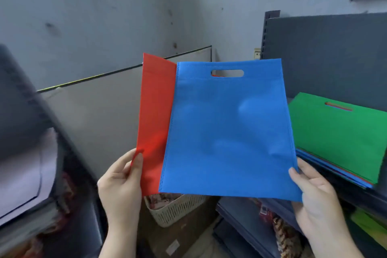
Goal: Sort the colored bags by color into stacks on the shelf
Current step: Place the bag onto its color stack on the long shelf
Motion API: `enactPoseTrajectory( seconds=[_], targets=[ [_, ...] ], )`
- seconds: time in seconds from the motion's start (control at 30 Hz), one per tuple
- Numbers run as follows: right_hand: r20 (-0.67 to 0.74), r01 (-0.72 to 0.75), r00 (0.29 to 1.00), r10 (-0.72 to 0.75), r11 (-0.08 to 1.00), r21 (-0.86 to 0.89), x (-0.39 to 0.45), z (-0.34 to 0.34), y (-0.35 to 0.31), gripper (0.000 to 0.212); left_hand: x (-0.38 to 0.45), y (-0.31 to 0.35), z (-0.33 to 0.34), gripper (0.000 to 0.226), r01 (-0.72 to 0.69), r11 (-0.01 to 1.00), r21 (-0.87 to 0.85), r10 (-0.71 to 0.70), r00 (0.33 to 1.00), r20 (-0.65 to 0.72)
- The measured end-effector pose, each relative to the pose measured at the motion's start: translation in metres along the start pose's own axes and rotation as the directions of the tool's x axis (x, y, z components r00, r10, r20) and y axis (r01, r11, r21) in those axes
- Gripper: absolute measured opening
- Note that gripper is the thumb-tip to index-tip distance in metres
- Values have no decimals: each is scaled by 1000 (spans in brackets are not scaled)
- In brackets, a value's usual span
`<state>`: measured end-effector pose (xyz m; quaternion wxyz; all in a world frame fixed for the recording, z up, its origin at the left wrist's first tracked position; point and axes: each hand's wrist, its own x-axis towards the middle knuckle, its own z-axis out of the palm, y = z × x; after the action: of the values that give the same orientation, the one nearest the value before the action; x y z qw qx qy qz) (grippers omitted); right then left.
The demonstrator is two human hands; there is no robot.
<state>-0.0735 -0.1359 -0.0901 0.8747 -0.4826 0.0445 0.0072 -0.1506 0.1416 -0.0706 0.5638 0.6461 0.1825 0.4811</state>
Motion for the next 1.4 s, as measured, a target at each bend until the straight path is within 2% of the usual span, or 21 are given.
enactPoseTrajectory(
  seconds=[0.07,0.17,0.23,0.43,0.5,0.63,0.7,0.8,1.13,1.4],
  targets=[
    [74,-60,995,60,998,-2,-8,20,12,44,-1,10,-35,28,-11,1000,4,11,997,-83],
    [181,-121,976,122,993,-16,-22,54,27,37,-3,23,-82,21,-4,1000,12,7,977,-215],
    [248,-145,958,145,989,-19,-33,77,37,42,-5,30,-110,15,5,1000,18,1,957,-289],
    [408,-231,887,217,973,-16,-80,140,63,51,-13,53,-197,8,-7,996,84,41,910,-414],
    [426,-256,873,239,966,-16,-99,157,71,51,-15,60,-227,10,-22,995,93,61,898,-436],
    [439,-297,852,286,954,-45,-144,190,92,31,-19,70,-292,11,-40,993,114,91,869,-486],
    [461,-318,835,300,947,-40,-170,206,105,29,-21,75,-327,9,-44,991,128,105,850,-516],
    [489,-355,808,329,934,-42,-215,231,121,29,-24,83,-381,2,-43,986,159,127,814,-568],
    [596,-481,681,427,873,-77,-363,305,188,38,-49,105,-566,10,-20,979,204,157,710,-686],
    [649,-496,603,464,855,-150,-430,351,219,31,-59,113,-655,12,1,975,220,173,618,-767]
  ],
)
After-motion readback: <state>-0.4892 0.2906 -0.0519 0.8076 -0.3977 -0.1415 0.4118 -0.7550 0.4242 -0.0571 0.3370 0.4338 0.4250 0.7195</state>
